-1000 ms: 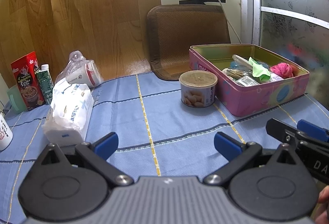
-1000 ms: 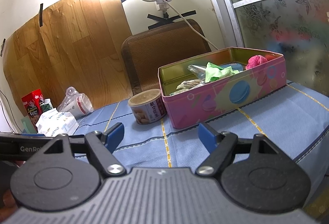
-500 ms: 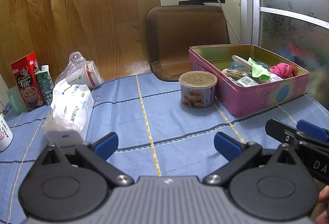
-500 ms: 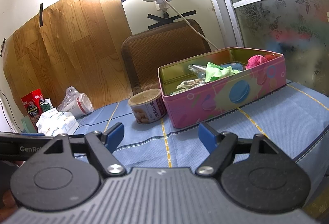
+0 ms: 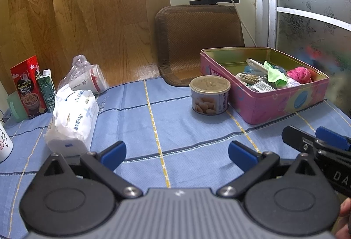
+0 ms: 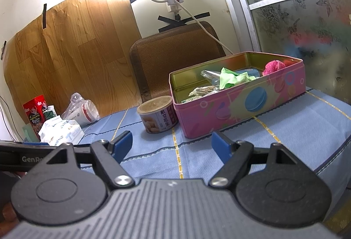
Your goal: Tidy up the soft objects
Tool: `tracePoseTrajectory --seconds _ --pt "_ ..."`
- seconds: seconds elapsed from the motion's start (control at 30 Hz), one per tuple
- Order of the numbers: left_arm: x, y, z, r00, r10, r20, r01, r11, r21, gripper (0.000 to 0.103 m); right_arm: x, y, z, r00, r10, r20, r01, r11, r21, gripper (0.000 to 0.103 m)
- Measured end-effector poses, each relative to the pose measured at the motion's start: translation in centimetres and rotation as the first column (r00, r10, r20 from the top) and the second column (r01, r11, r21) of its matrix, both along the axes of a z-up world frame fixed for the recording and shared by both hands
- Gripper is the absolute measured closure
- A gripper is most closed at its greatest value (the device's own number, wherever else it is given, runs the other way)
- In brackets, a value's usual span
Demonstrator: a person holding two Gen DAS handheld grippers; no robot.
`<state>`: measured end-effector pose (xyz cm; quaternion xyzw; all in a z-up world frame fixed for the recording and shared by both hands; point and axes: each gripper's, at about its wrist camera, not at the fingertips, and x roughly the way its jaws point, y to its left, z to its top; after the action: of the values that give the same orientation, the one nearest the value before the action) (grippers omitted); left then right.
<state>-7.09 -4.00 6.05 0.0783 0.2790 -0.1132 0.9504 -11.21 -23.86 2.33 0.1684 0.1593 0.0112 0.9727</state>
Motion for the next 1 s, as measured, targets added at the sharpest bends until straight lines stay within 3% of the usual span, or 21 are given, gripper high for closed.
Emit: tracePoseTrajectory --seconds 1.0 --pt "0.14 0.02 -0.31 1.000 -0.002 -0.011 0.002 1.000 0.007 0.000 0.17 -0.09 -0.16 1.000 0.004 -0.001 -0.004 1.000 0.001 0.022"
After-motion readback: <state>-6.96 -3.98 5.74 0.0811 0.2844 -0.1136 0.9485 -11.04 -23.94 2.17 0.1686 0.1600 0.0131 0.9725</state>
